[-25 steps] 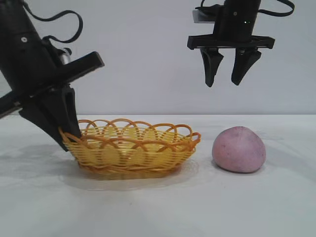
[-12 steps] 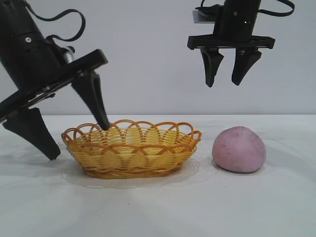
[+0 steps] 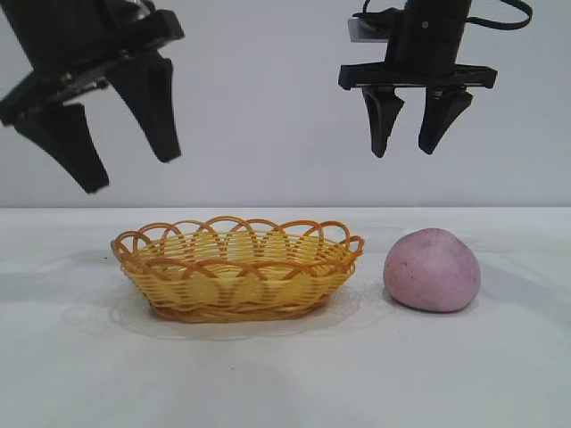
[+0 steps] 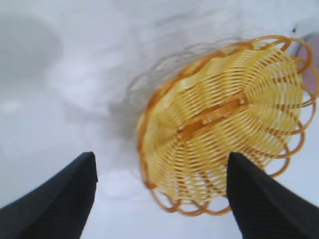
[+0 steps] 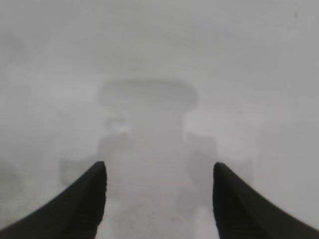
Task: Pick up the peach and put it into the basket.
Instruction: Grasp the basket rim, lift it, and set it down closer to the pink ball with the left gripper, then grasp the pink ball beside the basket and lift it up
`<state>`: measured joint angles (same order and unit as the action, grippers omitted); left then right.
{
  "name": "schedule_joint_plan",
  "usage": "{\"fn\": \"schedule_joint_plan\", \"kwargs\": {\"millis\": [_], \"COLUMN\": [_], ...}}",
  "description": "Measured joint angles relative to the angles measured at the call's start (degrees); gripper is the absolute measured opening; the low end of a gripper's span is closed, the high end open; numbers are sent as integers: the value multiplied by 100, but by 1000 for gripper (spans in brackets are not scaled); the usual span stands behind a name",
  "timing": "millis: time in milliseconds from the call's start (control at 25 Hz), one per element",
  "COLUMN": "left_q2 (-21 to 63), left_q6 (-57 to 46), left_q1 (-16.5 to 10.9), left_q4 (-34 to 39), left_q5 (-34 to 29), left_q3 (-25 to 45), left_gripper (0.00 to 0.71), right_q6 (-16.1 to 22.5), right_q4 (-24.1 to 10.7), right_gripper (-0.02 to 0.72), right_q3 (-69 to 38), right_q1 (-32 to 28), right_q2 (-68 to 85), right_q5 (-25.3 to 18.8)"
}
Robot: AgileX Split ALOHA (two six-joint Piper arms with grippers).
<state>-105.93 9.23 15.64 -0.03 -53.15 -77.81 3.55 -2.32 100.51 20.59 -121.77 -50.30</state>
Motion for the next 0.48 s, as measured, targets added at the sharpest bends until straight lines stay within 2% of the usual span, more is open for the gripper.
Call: {"fn": "schedule_joint_plan", "kwargs": {"millis": [160, 360, 480], "left_q2": [0, 0, 47], "left_q6": [-110, -145, -160], "left_q1": [-261, -990, -1279], "left_q4": [263, 251, 206], "left_q5": [-36, -307, -551], "left_q3": [-9, -9, -9], "left_gripper": [533, 533, 533], "right_q6": [0, 0, 0], "right_q4": [0, 0, 0], "right_gripper": [419, 419, 419], "right_q3": [0, 0, 0], "right_q1": [0, 0, 0], "right_q2": [0, 0, 0], "right_q5": [0, 0, 0]}}
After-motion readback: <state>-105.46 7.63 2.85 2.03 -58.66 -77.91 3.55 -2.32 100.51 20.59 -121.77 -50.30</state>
